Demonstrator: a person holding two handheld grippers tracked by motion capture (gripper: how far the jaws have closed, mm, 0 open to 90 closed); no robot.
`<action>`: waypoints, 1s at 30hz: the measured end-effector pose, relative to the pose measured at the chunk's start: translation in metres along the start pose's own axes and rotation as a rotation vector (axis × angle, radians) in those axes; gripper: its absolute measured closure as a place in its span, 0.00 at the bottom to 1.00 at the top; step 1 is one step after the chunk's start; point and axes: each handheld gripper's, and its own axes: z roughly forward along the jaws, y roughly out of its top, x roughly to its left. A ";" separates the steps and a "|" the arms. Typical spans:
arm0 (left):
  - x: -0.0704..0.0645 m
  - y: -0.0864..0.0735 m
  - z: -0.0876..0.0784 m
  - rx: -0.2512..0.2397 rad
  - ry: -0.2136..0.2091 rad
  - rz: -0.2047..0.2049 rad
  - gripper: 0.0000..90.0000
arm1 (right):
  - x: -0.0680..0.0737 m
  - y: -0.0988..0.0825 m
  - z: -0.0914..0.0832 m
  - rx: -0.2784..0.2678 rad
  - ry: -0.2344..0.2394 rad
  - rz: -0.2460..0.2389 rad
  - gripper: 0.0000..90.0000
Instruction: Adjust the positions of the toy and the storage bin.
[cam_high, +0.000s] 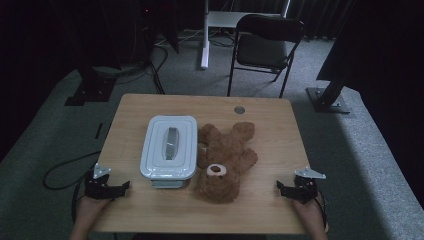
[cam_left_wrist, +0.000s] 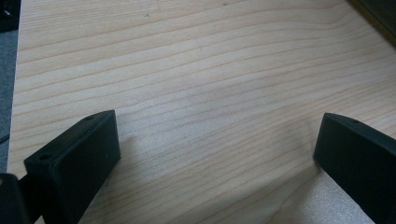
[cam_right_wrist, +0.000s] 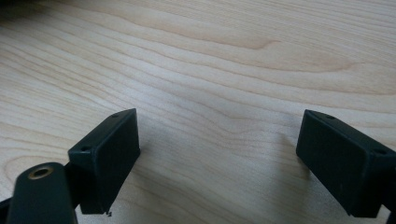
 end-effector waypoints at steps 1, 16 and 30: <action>0.000 0.000 0.000 0.000 0.000 0.000 0.01 | 0.000 0.000 0.000 0.000 0.001 -0.001 0.14; -0.002 -0.001 0.000 0.005 0.011 0.004 0.01 | 0.003 -0.002 -0.002 -0.004 0.035 -0.021 0.14; -0.002 -0.001 -0.001 0.007 0.010 0.005 0.01 | 0.037 0.040 -0.003 -0.063 0.210 -0.105 0.15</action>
